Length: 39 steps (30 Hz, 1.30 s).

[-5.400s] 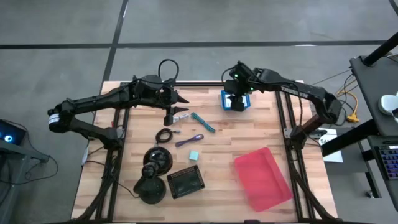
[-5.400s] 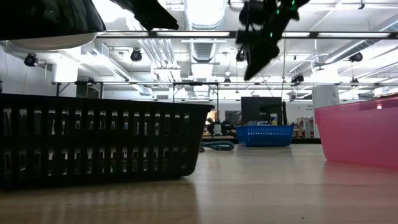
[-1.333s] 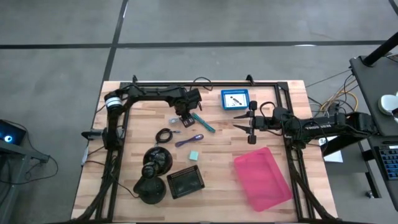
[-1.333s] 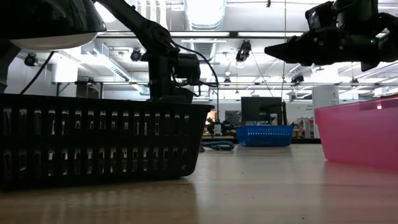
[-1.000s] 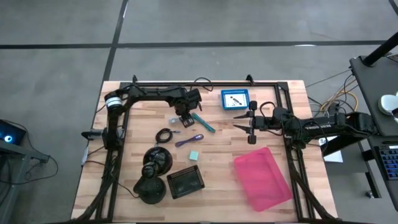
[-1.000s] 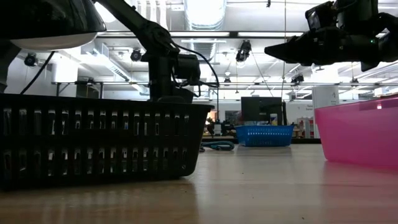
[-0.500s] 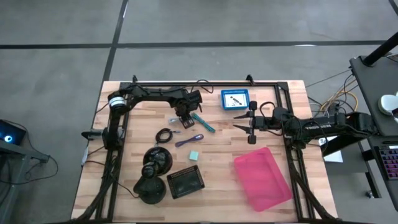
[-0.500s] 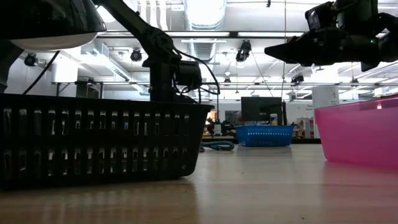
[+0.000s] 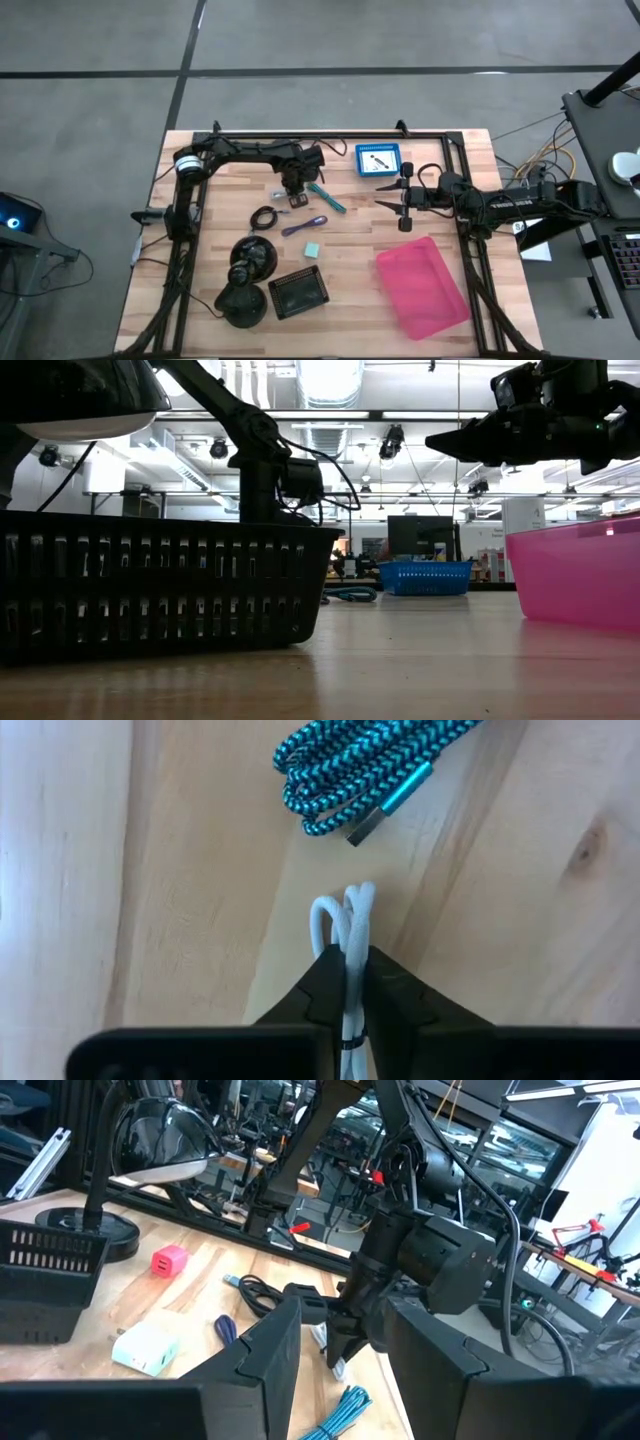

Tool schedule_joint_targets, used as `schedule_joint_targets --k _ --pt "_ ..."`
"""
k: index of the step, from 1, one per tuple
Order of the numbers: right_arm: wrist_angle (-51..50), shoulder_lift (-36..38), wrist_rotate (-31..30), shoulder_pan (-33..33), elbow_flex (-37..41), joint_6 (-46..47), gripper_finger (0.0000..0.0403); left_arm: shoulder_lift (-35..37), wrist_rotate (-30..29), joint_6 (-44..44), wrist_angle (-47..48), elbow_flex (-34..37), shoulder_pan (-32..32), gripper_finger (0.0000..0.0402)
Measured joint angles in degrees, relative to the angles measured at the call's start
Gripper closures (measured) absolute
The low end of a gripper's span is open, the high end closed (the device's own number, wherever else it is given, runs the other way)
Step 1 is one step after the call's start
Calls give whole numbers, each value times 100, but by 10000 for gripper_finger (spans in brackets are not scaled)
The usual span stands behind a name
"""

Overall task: Pick and place items into bin
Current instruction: Put the white charger cable into the pink bin

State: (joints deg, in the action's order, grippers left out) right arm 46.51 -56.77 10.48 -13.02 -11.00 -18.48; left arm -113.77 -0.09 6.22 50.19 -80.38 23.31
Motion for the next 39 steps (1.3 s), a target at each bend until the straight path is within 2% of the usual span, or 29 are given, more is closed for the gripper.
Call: schedule_joint_targets --k 5,12,16,23,27,33,36,39 --pt "1 0 2 0 0 2 268 52 2 74 509 -212 -2 396" --pt "0 0 1 -2 0 33 268 393 17 324 625 -341 -17 397" --pt "-1 -2 1 -2 0 46 268 729 378 524 365 -420 -26 398" --pt "-58 -2 0 -2 0 2 268 1342 1858 1113 -1043 -372 -104 399" --pt "-76 -2 -1 -2 0 -1 268 1536 2380 1268 -1977 -367 -156 399" --pt "-280 -2 -9 -2 -2 -386 266 1535 2839 1811 -4167 -354 -377 399" --pt "-280 -2 -414 0 0 -447 254 1461 3127 1870 -5000 -350 -450 399" --pt "-261 -2 -1337 -2 0 -450 235 1448 3300 1895 -5166 -343 -465 399"
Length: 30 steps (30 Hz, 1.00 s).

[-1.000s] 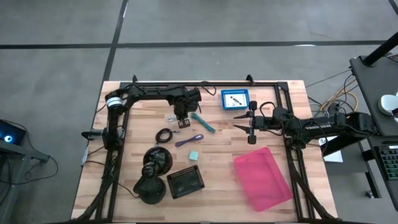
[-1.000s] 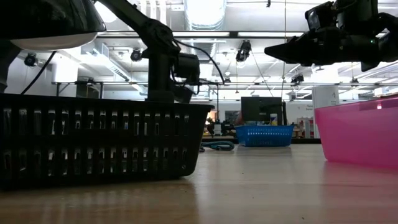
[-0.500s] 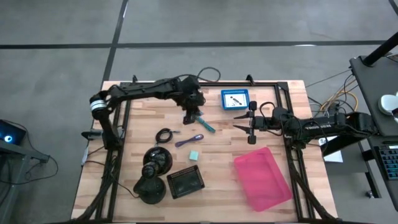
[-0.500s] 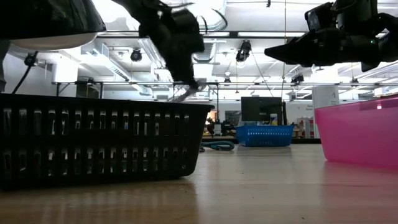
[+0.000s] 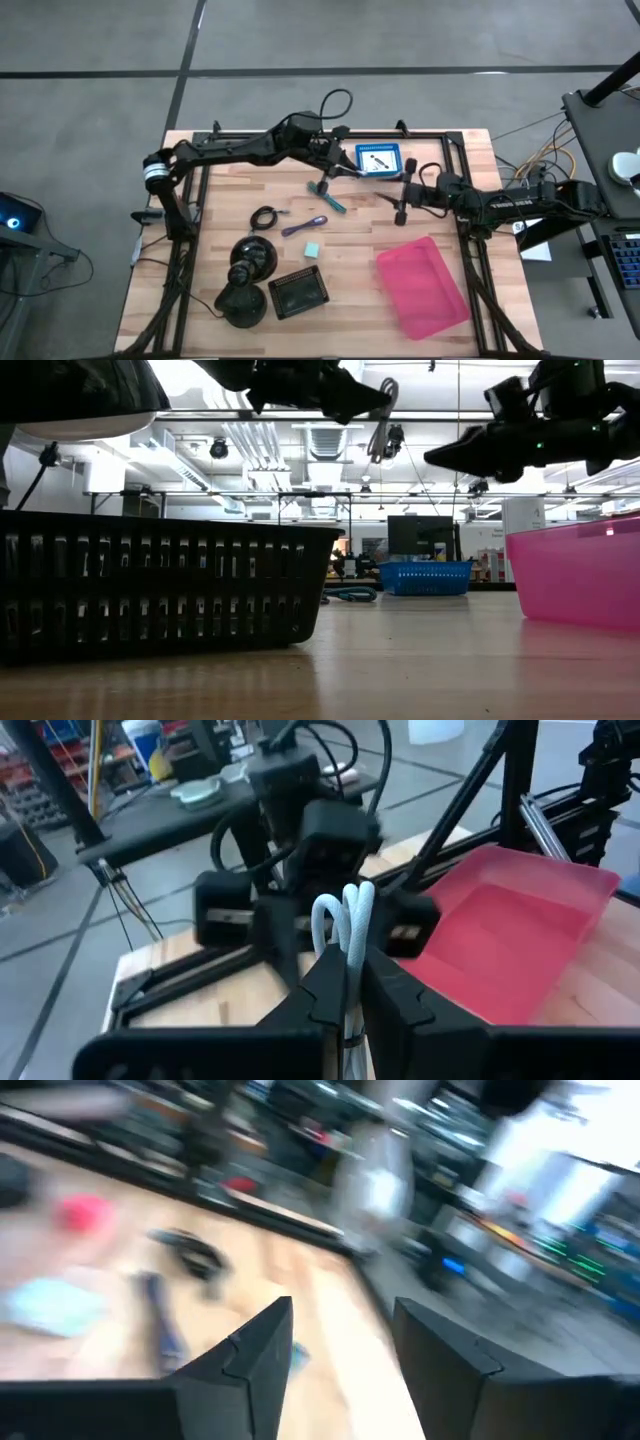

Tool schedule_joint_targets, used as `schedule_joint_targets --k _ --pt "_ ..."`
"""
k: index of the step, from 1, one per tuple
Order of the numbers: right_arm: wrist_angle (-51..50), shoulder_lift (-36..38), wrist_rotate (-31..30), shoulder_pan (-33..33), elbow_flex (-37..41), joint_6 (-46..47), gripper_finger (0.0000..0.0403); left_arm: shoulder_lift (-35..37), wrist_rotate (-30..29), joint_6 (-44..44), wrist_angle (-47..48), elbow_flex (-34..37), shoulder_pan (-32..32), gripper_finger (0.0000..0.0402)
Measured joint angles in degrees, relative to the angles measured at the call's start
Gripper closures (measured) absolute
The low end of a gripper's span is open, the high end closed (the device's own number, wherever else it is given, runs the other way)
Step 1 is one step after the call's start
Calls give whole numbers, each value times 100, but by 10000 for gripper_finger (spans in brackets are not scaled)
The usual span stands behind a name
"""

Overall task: Pick and place items into bin
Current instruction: Put the white charger cable into the pink bin

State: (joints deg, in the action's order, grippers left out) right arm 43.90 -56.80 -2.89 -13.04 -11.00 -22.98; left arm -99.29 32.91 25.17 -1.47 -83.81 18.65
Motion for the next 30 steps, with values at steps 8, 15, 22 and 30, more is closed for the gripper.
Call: schedule_joint_targets --k 8,15,22,30 --pt "613 0 -209 2 -2 28 184 0 4 96 -14 48 -4 399" --pt "590 -25 108 0 -283 47 175 0 4 110 -405 65 -17 399" --pt "529 -424 172 0 -702 58 175 0 13 110 -673 72 -42 399" --pt "124 -1083 164 0 -1380 5 174 -2 17 113 -709 74 -42 399"
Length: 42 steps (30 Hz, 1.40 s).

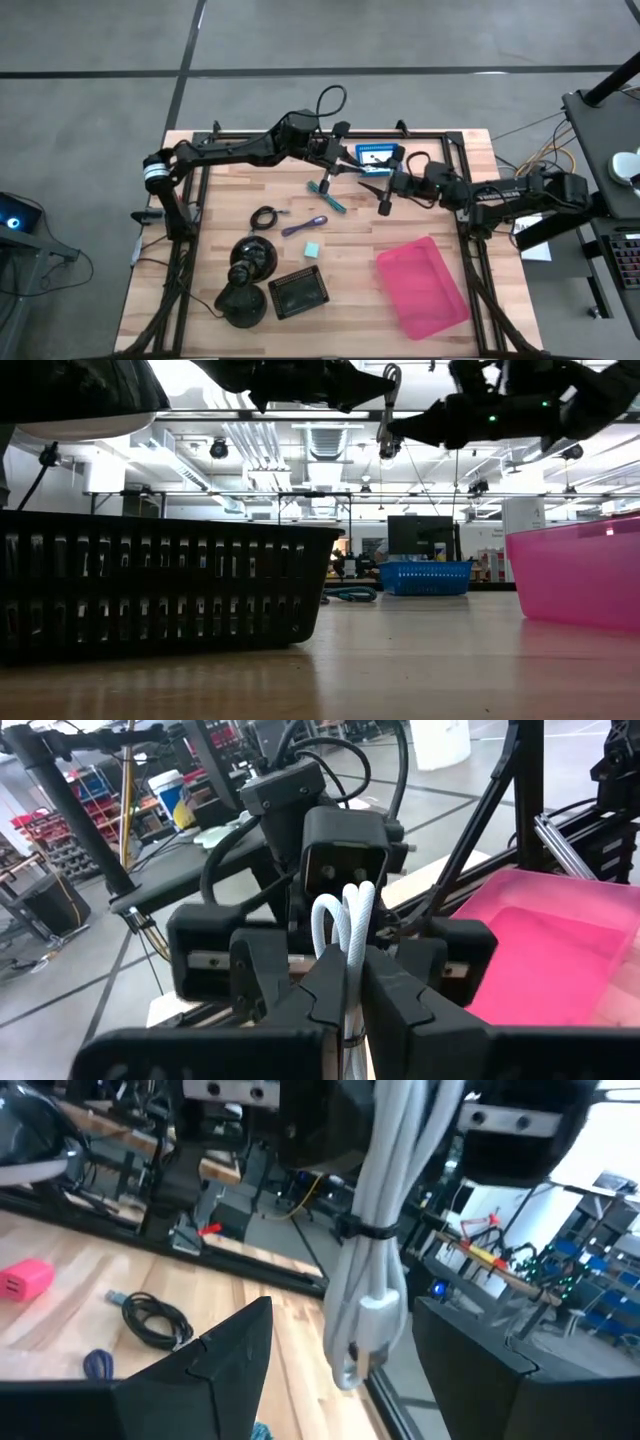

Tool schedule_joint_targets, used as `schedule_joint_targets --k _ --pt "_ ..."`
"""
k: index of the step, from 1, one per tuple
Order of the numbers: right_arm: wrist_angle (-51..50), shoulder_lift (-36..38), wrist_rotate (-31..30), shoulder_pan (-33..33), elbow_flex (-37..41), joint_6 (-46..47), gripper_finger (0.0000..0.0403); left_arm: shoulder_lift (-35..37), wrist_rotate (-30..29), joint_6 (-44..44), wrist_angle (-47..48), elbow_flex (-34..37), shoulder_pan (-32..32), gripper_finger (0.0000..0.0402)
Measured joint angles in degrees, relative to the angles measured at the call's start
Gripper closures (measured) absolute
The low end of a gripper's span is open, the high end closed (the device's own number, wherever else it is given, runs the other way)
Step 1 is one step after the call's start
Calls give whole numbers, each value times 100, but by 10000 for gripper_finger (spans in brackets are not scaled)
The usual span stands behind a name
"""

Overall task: Pick and place items into bin
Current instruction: Put the white charger cable into the pink bin

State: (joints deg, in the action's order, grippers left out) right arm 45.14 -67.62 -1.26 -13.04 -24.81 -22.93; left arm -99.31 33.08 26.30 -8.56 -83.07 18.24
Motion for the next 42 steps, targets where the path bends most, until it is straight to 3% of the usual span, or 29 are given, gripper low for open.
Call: schedule_joint_targets --k 12,18,24,35,38,42 --pt "-154 -137 -24 0 -226 -3 176 2 -2 -33 11 0 0 399" --pt "-119 -132 -28 0 -226 28 196 1 -2 -35 11 0 0 399" --pt "-121 -126 -39 0 -266 84 237 2 -2 -37 13 0 0 399" --pt "-168 -125 -39 0 -283 67 364 2 -1 -37 59 0 -3 399" --pt "-176 -124 -42 0 -281 8 379 2 2 -48 65 0 -4 397" --pt "-200 -124 -37 0 -281 18 378 2 -2 -50 125 0 -2 366"
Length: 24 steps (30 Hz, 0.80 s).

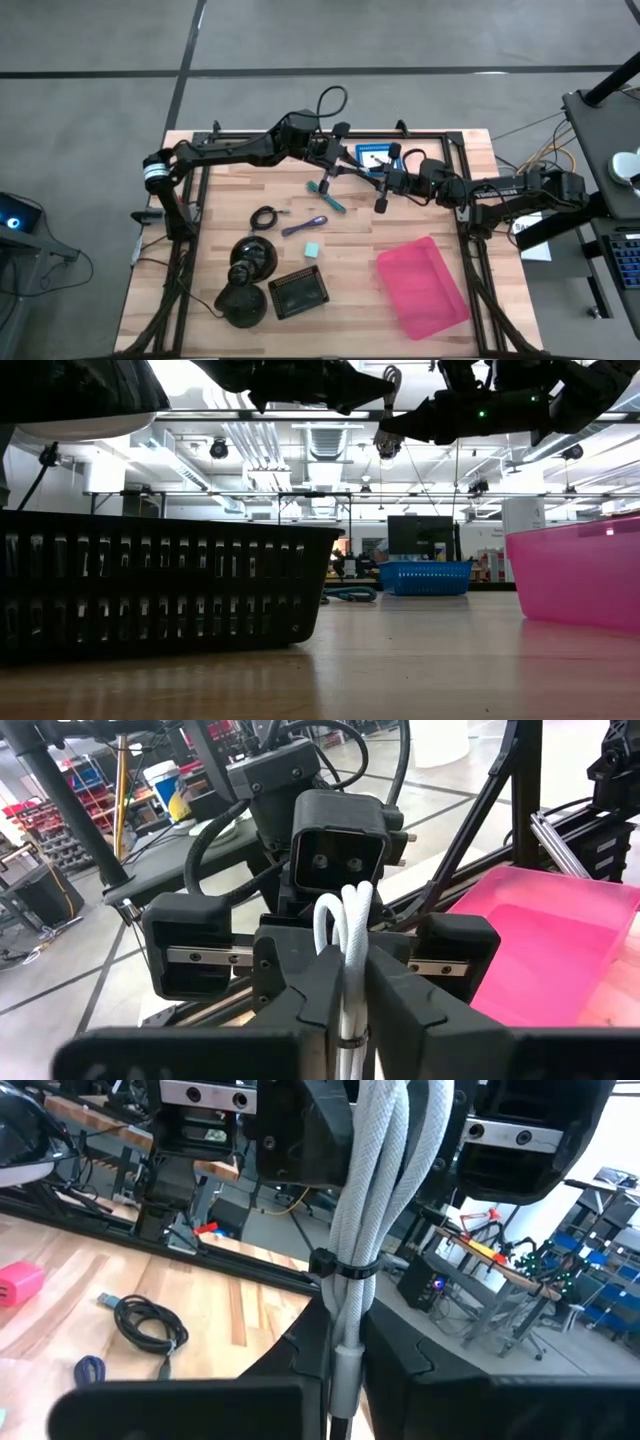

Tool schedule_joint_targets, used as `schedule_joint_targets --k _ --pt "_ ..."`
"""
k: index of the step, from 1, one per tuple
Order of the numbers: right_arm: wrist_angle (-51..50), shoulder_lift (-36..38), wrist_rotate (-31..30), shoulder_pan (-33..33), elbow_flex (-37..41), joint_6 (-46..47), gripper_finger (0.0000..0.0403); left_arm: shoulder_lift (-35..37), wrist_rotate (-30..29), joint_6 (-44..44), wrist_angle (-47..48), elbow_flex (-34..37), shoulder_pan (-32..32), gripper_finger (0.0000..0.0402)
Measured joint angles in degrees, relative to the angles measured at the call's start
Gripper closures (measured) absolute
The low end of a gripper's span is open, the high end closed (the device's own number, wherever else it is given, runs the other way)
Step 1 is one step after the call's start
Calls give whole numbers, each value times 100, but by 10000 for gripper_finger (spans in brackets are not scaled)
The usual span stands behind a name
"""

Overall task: Pick and place items into bin
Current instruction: Put the white charger cable into the pink bin

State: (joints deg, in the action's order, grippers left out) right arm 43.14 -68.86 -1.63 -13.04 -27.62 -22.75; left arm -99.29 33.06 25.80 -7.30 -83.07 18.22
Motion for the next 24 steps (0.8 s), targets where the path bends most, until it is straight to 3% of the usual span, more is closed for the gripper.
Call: schedule_joint_targets --k 7,15,24 --pt "-29 4 -2 0 2 258 376 5 -12 -9 68 0 0 306" --pt "-758 283 -287 2 2 666 375 154 -156 -44 406 2 50 280" --pt "-2002 968 -306 4 4 1788 375 237 -1571 -186 392 2 68 279"
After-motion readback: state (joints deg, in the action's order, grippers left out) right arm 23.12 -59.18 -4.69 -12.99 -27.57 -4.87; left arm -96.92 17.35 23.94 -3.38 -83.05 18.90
